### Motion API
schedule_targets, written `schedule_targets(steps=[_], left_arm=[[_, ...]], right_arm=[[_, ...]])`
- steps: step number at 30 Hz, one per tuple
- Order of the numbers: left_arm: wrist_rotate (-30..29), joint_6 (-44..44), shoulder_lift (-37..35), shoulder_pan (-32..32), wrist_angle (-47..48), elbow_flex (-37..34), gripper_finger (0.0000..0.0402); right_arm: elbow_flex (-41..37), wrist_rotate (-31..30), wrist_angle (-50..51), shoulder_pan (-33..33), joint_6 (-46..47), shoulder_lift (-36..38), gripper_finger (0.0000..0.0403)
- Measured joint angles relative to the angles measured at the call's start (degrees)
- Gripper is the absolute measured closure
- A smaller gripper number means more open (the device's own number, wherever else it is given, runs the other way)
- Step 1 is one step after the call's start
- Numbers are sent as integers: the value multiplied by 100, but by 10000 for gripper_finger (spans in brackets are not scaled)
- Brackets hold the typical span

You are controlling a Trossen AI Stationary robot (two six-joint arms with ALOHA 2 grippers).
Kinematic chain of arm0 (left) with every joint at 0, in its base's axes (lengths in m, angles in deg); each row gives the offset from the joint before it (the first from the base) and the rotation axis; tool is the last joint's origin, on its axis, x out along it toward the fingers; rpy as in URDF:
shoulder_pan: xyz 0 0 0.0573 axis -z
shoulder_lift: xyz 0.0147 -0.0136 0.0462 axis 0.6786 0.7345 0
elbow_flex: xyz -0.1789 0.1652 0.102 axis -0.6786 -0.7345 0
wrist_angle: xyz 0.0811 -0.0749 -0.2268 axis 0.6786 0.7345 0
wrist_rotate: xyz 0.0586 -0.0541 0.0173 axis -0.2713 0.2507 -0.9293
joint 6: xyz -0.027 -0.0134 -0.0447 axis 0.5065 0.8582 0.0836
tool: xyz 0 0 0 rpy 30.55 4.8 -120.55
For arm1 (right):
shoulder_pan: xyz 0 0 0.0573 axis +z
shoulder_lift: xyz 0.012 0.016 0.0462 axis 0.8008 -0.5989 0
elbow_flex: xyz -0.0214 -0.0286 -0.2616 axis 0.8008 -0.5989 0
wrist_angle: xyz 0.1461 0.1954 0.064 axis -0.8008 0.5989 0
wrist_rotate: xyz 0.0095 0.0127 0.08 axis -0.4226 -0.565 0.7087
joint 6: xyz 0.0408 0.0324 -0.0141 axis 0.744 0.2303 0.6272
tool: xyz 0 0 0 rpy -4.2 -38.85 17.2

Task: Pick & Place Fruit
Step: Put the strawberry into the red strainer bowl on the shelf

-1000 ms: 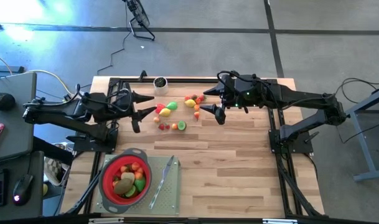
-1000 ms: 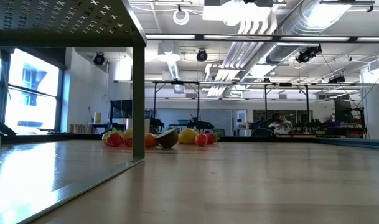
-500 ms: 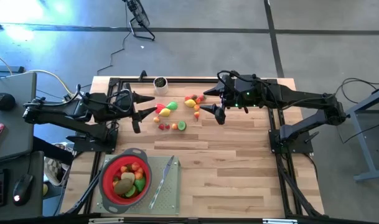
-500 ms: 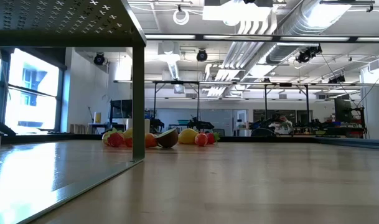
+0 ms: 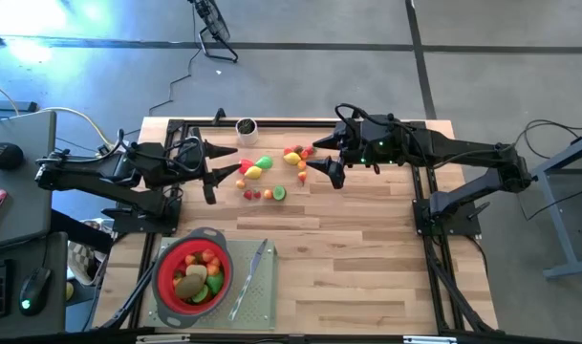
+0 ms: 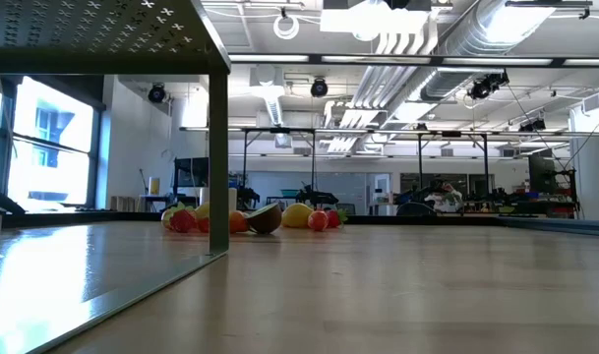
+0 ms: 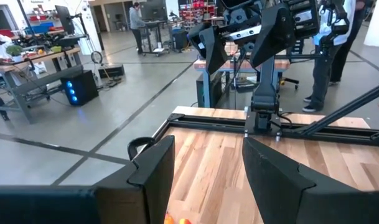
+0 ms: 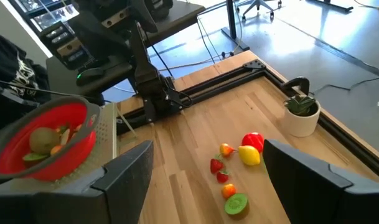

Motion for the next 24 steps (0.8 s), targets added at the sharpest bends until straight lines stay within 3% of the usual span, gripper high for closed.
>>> schedule_targets(steps=[24], left_arm=[[2, 2, -2, 0, -10, 0, 220]], right_arm=[[0, -107, -778, 50, -19, 0, 109]])
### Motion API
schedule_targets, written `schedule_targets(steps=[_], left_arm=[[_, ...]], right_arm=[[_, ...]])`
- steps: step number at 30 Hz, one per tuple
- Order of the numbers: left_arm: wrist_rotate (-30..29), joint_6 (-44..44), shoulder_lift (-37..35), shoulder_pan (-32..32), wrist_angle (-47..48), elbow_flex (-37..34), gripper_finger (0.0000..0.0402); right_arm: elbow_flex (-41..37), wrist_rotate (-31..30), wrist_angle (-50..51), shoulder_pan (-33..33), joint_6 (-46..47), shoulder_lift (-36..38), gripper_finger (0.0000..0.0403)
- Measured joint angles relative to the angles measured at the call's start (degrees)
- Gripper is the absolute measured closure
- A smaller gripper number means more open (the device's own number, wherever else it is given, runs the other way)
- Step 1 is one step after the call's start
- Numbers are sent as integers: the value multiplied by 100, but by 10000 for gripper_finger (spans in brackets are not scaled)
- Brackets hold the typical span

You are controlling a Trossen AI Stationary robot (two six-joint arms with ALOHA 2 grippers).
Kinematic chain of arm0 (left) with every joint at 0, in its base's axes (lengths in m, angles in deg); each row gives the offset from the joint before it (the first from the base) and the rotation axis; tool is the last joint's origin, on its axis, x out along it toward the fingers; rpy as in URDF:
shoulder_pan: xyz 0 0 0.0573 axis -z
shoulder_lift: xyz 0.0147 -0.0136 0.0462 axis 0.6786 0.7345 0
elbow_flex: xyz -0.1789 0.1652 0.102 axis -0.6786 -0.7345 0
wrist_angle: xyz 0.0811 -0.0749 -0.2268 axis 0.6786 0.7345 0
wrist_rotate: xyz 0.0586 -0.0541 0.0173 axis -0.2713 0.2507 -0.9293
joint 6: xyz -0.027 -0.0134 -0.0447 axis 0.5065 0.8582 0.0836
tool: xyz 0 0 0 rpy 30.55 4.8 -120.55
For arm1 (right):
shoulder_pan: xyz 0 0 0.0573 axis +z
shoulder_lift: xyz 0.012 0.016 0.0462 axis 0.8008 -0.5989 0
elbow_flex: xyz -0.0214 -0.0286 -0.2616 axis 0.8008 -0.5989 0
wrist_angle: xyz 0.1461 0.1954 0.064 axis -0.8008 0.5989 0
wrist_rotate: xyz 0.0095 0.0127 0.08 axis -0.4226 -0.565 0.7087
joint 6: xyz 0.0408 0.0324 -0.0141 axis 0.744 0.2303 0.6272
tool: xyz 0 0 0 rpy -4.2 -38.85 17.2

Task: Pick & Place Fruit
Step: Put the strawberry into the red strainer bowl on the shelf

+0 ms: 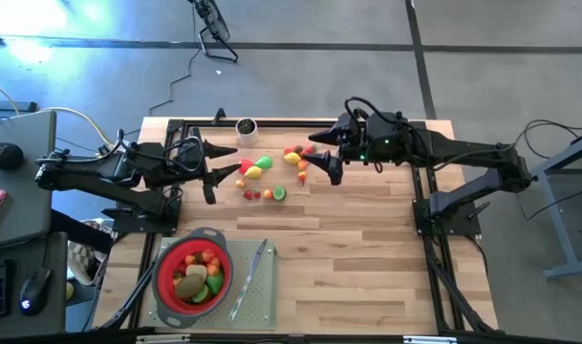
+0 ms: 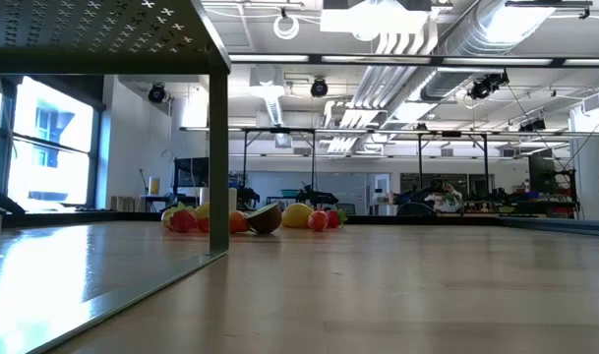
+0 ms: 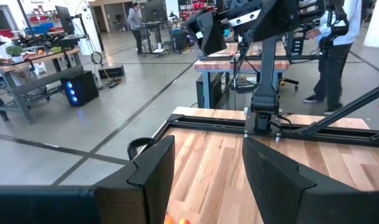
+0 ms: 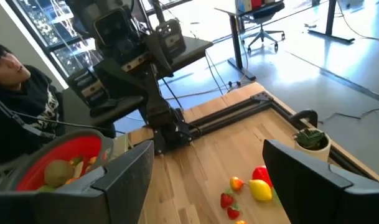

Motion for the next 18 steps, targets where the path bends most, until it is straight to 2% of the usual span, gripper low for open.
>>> schedule_targets(steps=[12, 18], left_arm=[[101, 13, 0, 0, -1, 2, 220], [160, 13, 0, 0, 4, 2, 220]], right_arm=[[0, -284, 8, -45, -6, 0, 109], [1, -798, 6, -46, -151, 0, 109]])
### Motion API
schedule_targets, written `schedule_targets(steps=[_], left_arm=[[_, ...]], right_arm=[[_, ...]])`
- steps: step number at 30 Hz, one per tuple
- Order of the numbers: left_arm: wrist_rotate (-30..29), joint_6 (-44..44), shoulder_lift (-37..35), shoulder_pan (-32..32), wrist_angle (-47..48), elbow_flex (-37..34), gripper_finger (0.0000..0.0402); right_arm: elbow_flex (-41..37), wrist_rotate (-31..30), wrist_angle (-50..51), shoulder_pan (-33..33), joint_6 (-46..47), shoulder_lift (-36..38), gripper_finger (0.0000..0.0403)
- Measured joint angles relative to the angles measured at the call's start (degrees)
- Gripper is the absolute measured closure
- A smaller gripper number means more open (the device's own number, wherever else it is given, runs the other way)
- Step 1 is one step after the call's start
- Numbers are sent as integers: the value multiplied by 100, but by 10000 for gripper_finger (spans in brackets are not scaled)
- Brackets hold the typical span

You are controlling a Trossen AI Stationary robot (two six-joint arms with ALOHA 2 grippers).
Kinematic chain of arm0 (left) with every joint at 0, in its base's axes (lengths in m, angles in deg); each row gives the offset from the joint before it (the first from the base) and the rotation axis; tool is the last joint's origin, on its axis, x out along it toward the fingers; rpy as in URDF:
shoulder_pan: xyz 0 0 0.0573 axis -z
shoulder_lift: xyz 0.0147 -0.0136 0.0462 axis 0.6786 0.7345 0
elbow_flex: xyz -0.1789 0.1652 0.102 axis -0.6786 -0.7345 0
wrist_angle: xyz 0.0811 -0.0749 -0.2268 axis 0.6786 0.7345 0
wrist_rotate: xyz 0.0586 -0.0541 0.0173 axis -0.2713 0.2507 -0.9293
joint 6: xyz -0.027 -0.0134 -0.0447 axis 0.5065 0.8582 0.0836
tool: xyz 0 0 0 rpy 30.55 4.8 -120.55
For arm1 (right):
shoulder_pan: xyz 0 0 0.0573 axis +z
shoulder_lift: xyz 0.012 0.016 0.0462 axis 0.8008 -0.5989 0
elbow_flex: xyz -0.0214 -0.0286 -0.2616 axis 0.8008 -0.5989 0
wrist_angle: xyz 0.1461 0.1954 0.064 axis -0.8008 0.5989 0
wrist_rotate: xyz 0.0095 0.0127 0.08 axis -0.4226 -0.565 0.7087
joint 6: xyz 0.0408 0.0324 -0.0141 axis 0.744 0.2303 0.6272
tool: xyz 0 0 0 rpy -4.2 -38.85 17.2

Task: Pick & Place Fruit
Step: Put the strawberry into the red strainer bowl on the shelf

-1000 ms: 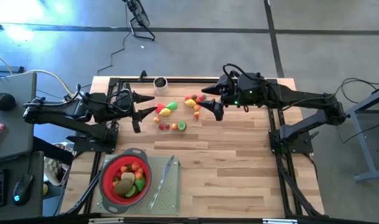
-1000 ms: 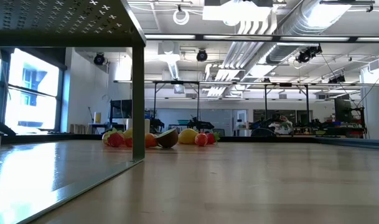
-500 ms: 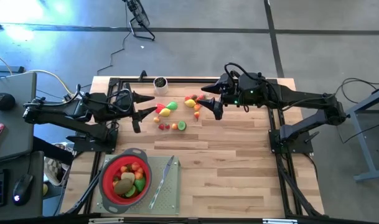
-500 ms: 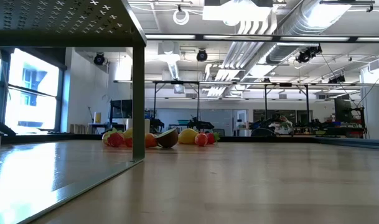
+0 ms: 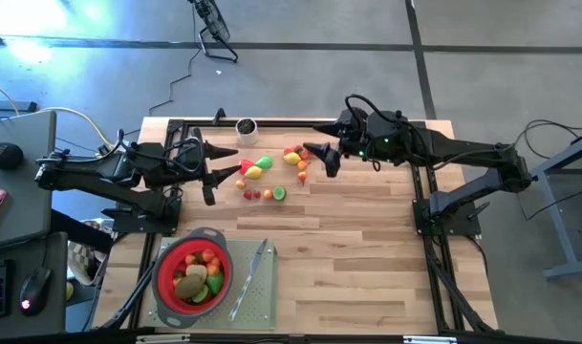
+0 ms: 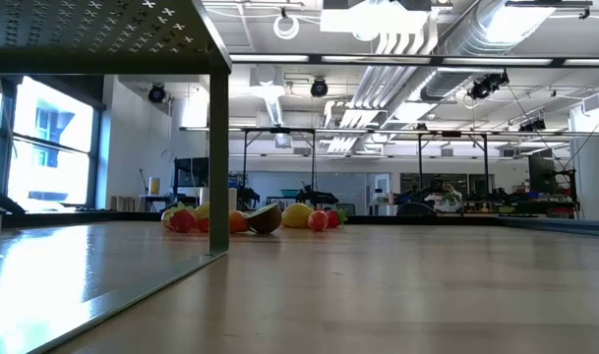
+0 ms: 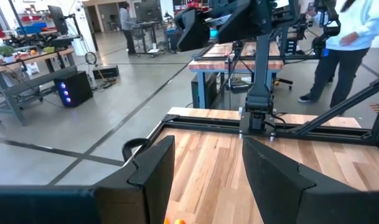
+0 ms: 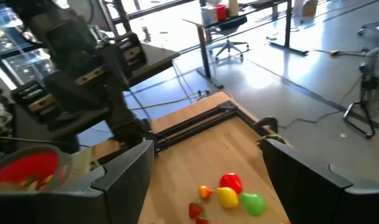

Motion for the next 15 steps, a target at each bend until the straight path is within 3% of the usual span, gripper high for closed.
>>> schedule_targets(steps=[8, 15], left_arm=[[1, -3, 0, 0, -3, 0, 220], [387, 134, 0, 4, 172, 2, 220]], right_arm=[[-1, 143, 0, 46, 35, 0, 109], [0, 134, -235, 43, 304, -19, 109]])
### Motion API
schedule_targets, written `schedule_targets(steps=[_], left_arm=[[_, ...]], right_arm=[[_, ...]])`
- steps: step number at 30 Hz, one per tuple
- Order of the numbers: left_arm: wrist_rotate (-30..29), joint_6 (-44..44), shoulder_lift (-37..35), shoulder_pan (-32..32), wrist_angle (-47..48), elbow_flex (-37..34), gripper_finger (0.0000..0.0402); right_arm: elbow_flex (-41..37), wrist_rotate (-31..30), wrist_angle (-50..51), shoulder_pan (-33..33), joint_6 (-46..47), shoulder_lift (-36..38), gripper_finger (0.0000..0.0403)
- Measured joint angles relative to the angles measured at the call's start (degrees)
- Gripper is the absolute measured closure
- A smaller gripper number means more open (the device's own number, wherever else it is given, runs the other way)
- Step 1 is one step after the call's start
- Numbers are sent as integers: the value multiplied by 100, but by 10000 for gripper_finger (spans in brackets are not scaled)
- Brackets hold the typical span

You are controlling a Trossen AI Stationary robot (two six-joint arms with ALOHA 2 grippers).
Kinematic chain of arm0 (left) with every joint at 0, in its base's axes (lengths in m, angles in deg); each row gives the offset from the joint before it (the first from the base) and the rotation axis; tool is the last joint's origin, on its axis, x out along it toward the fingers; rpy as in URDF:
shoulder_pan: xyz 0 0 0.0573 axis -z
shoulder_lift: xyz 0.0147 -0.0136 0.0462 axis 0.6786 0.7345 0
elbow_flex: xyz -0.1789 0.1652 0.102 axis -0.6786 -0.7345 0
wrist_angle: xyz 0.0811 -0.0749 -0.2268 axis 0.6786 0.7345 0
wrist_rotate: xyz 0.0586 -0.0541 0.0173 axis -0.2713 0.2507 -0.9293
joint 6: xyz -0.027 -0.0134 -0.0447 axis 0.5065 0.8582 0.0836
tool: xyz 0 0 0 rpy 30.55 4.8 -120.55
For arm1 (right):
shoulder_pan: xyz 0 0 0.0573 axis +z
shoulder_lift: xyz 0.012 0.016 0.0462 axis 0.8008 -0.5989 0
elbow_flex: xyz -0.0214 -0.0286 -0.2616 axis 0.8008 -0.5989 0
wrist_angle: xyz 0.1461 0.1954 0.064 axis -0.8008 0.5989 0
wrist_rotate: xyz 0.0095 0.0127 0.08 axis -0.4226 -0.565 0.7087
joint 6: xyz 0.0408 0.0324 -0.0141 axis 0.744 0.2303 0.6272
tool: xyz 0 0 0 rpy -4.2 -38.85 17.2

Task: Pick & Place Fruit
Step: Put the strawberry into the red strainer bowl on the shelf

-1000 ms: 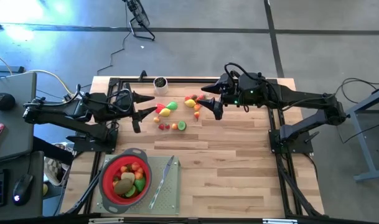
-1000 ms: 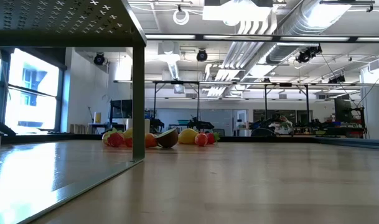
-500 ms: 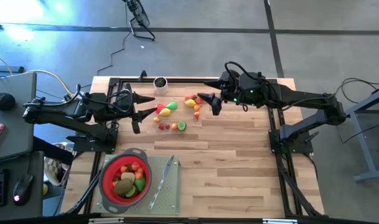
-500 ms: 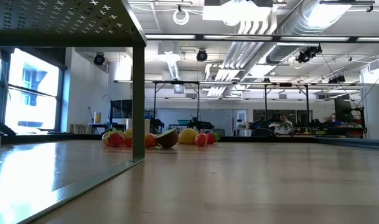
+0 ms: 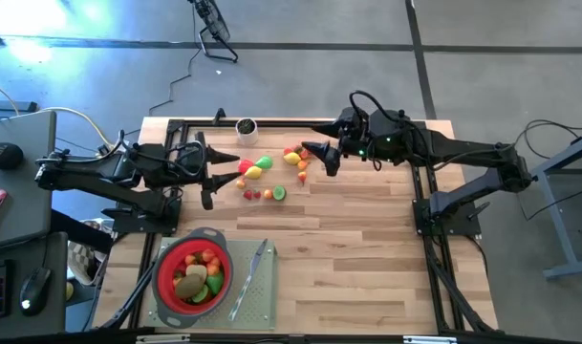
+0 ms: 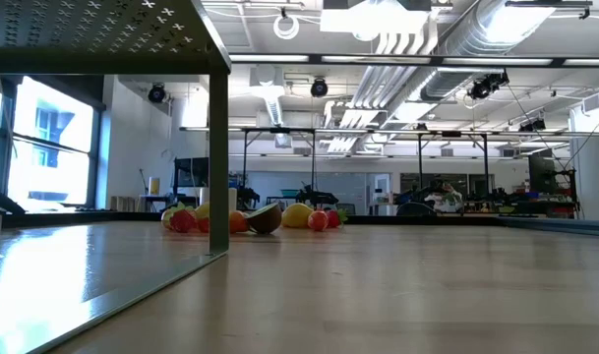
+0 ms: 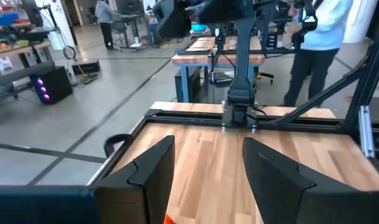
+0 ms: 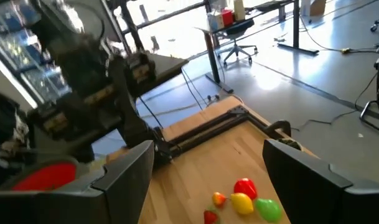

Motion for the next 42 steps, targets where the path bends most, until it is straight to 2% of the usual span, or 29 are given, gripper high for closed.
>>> schedule_targets(steps=[12, 23, 28, 42], left_arm=[[-171, 197, -44, -4, 268, 3, 220], [-358, 191, -575, -4, 611, 3, 220], [-361, 221, -679, -4, 810, 3, 220], [-358, 647, -517, -4, 773, 0, 220]], right_arm=[[-1, -14, -239, -141, 46, -422, 109], [1, 51, -701, -486, 0, -625, 109], [1, 358, -891, -571, -155, -615, 109], [1, 503, -1093, -755, -608, -636, 109]])
